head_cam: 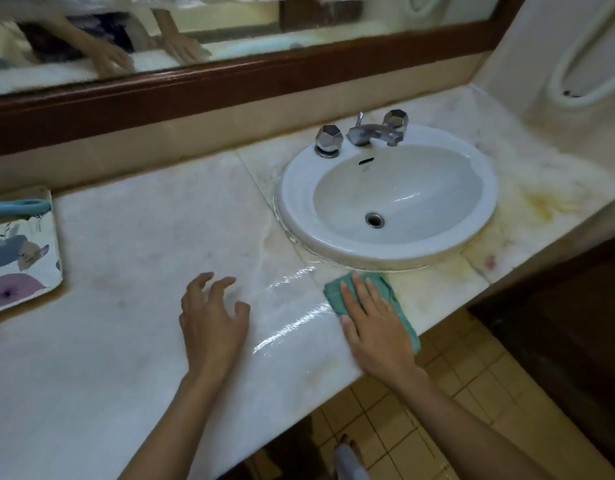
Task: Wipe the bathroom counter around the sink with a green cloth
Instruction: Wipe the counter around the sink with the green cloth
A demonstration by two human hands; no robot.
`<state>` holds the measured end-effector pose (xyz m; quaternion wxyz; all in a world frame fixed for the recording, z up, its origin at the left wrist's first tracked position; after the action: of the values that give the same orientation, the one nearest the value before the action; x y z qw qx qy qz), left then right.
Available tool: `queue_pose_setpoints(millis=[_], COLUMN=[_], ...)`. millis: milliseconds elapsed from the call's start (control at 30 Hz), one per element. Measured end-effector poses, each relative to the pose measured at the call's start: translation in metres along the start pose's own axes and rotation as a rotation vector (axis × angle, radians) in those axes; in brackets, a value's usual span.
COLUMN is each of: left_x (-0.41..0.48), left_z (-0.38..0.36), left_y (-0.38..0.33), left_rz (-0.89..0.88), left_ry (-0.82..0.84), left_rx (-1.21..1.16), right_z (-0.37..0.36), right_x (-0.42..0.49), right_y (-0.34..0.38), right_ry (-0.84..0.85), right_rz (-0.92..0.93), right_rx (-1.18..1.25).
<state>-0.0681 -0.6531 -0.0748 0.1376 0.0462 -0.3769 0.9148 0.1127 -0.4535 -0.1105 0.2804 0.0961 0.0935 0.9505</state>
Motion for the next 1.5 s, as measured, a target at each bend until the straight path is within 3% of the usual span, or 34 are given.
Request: queue_pose_setpoints(millis=[133, 267, 400, 500, 700, 867, 933, 1000, 1067, 1200, 1367, 1500], left_x=[-0.034, -0.052, -0.048, -0.035, -0.019, -0.025, -0.021, -0.015, -0.012, -0.016, -0.016, -0.016], left_z=[-0.024, -0.048, -0.082, -0.111, -0.174, -0.216, -0.232, -0.241, -0.245, -0.245, -0.25, -0.251], left_y=[-0.038, -0.066, -0.108, -0.149, -0.228, -0.263, -0.261, -0.25, -0.243, -0.249, -0.251, -0.254], left_rz=[-0.018, -0.058, -0.156, -0.262, -0.396, -0.477, -0.432, -0.268, -0.137, -0.092, -0.137, -0.172], left_ry=[0.057, 0.082, 0.128, 0.165, 0.32, 0.338, 0.307, 0.272, 0.216, 0.183, 0.21, 0.22], left_rx=[-0.171, -0.207, -0.201, -0.207, -0.186, -0.108, -0.055, -0.017, 0.084, 0.218, 0.287, 0.303], right_z=[0.021, 0.015, 0.011, 0.021, 0.044, 0.056, 0.058, 0.055, 0.054, 0.064, 0.068, 0.065], right_x=[-0.007, 0.001, -0.001, -0.007, 0.016, 0.054, 0.064, 0.061, 0.049, 0.044, 0.095, 0.116], right_y=[-0.077, -0.062, -0.04, -0.076, -0.199, -0.27, -0.272, -0.254, -0.238, -0.266, -0.331, -0.335], right_ry=[-0.052, -0.107, -0.067, -0.04, -0.084, -0.116, -0.129, -0.143, -0.147, -0.113, -0.07, -0.084], right_rz=[-0.246, -0.435, -0.22, -0.062, -0.322, -0.501, -0.577, -0.587, -0.491, -0.273, -0.436, -0.618], right_rx=[-0.049, -0.007, 0.014, 0.011, -0.019, 0.002, 0.01, 0.021, 0.043, 0.026, -0.027, -0.022])
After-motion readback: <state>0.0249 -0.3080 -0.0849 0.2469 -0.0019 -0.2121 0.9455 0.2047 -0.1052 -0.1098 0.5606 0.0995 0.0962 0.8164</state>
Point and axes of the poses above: each hand's wrist, its own x-axis towards the middle knuckle, its own z-axis out of the back of the hand, y = z × x, the point moved 5 cm from there along x, towards the middle knuckle, and after that the axes turned 12 degrees about -y, right-handed, at the moved point
